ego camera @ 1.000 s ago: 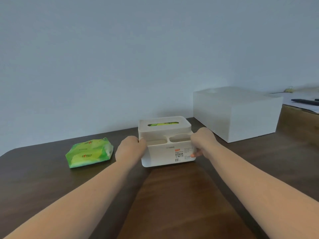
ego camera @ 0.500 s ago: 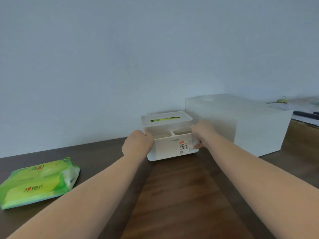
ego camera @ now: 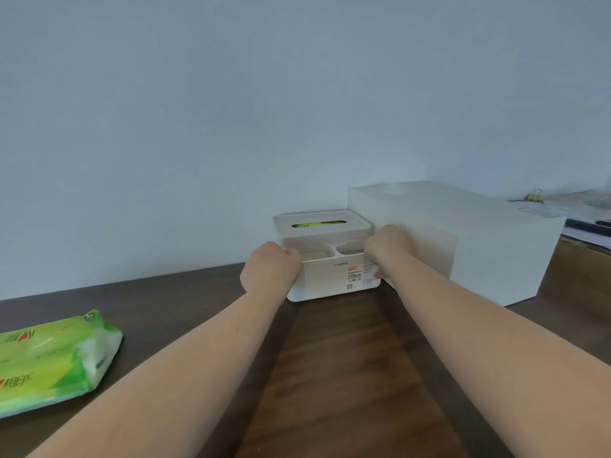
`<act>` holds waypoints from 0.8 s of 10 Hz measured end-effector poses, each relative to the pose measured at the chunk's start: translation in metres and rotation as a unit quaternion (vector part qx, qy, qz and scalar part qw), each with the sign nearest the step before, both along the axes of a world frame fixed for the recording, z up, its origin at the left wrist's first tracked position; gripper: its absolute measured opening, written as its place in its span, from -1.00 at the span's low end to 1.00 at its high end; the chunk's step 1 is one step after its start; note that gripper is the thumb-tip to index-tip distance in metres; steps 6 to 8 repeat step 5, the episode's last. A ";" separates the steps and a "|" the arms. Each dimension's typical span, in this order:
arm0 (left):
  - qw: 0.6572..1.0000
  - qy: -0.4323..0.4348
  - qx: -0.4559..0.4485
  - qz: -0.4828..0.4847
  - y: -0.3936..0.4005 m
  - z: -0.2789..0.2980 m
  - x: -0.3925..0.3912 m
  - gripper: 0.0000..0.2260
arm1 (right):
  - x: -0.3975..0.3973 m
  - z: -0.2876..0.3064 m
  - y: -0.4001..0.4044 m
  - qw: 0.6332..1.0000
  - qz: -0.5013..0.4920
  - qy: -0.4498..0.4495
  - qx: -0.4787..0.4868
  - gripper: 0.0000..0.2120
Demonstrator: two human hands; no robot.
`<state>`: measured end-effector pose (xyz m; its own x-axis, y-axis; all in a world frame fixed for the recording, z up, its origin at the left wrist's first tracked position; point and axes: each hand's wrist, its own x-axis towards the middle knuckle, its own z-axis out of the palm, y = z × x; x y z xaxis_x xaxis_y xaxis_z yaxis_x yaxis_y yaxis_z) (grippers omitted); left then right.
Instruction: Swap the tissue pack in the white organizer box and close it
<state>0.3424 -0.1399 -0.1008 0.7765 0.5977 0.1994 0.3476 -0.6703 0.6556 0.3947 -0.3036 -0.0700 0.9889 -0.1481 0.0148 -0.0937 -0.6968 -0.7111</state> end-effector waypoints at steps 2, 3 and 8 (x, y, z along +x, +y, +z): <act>1.000 -0.014 -0.008 -0.020 0.002 -0.005 -0.007 -0.64 | -0.003 -0.005 -0.005 0.998 0.005 -0.045 -0.046 -0.80; 0.999 -0.023 -0.027 -0.020 0.002 -0.013 -0.017 -0.50 | -0.016 -0.001 -0.012 0.996 0.013 -0.061 -0.064 -0.88; 0.998 -0.057 -0.012 -0.009 0.015 -0.047 -0.039 -0.60 | -0.062 0.015 -0.032 0.984 0.050 -0.150 0.084 -0.82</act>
